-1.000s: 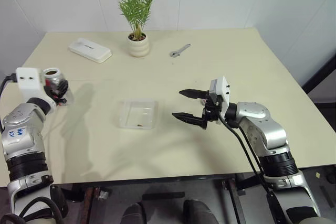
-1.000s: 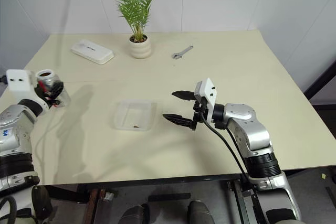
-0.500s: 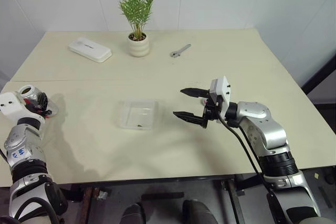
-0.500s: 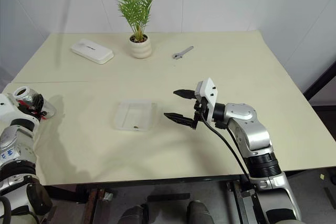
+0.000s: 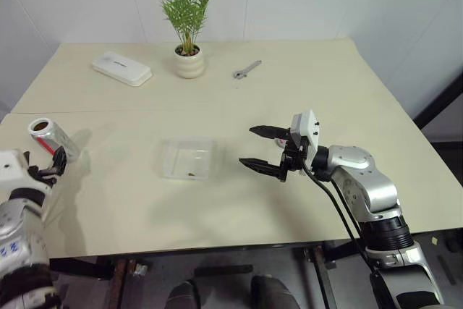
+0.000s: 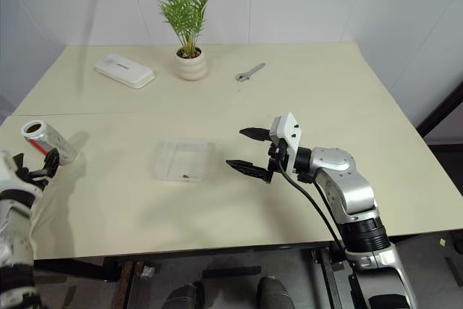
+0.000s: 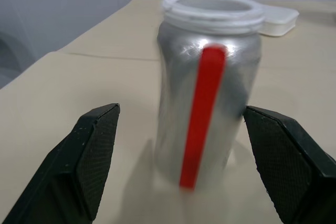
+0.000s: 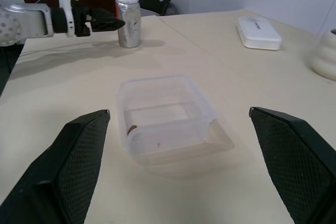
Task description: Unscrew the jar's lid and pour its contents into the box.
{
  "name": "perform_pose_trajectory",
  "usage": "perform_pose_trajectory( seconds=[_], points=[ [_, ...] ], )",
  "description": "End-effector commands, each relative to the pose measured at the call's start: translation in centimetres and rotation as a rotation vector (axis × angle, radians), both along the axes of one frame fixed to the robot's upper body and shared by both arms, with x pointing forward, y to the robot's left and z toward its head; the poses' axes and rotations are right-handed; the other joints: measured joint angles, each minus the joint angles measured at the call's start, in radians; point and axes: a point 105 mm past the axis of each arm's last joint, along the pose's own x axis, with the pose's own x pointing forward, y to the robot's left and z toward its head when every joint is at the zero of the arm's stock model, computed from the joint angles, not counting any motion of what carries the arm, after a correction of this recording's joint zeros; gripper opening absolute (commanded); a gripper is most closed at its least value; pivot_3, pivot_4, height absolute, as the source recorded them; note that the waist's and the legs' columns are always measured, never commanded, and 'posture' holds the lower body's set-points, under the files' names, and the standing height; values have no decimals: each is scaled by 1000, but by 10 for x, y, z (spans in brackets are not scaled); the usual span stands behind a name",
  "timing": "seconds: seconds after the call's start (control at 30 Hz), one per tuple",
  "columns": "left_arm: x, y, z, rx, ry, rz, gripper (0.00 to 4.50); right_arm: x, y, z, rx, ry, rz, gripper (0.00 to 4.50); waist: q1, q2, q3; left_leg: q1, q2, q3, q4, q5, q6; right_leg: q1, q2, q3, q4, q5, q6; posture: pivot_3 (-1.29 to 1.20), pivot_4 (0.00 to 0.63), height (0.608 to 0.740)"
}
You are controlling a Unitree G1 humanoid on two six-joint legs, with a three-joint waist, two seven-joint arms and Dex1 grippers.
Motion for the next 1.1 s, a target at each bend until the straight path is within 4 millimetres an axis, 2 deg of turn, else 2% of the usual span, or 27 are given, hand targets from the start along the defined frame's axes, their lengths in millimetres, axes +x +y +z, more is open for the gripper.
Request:
perform_pose_trajectory(
  seconds=[0.03,0.1,0.2,0.27,0.33,0.4,0.5,0.53,0.6,0.67,0.8,0.9,1.1],
  points=[
    [-34,0,16,29,-28,27,3991,-9,-6,13,24,-37,14,4500,-1,-1,-1,0,0,0,0,0,0,0,0,0,0,0,0,0,150,740],
    [-51,8,14,43,27,50,3991,-12,-9,13,22,-34,26,4500,-3,-3,-2,1,1,0,0,0,0,0,0,0,0,0,-2,0,150,740],
    [-64,12,19,133,89,23,3991,-16,-12,11,4,-32,49,4500,-4,-4,-2,2,1,0,-1,0,0,0,0,-1,0,-2,-6,0,150,740],
    [-64,7,22,199,125,-36,3991,-14,-14,10,-8,-41,51,4500,-3,-4,-3,2,1,0,-2,-2,-3,0,0,-1,-6,-5,-19,0,150,740],
    [-59,-14,26,255,136,-159,3991,-13,-17,13,-11,-65,46,4500,-4,-4,-3,2,1,0,-3,-2,-4,2,0,-1,-14,-2,-23,0,150,740],
    [-52,-51,34,342,119,-376,3991,-14,-22,16,-16,-92,49,4500,-4,-4,-3,1,1,1,-4,-1,-3,4,0,-1,-21,3,-22,0,150,740],
    [-47,-96,38,480,139,-631,3991,-17,-32,19,-34,-98,75,4500,-5,-5,-4,-1,2,7,-6,-1,-3,4,-2,1,-29,7,-24,0,150,740],
    [-46,-106,40,524,135,-695,3991,-17,-37,20,-43,-101,75,4500,-6,-6,-4,-1,3,9,-6,-2,-3,4,-2,1,-30,8,-24,0,150,740],
    [-46,-126,46,600,122,-857,4338,-19,-43,22,-79,-100,83,4500,-6,-6,-4,-1,4,11,-8,-2,-3,4,-1,1,-31,8,-24,0,150,740],
    [-43,-138,49,655,119,-956,4491,-19,-50,22,-112,-109,82,4500,-7,-5,-4,0,6,14,-11,-1,-2,1,0,1,-32,8,-24,0,150,740],
    [-39,-145,54,686,114,-1057,4491,-19,-58,20,-148,-122,71,4500,-23,-5,-4,0,10,16,-13,0,1,-1,4,2,-31,8,-24,0,150,740],
    [-36,-144,58,681,107,-1069,4491,-21,-60,17,-164,-127,65,4500,-26,-5,-4,0,14,17,-13,-1,0,-3,10,3,-29,14,-11,0,150,740],
    [-31,-143,60,664,86,-1051,4491,-21,-63,13,-161,-131,25,4500,-23,-5,-4,0,17,17,-10,-2,-2,-7,14,4,-22,11,-12,0,150,740]
  ],
)
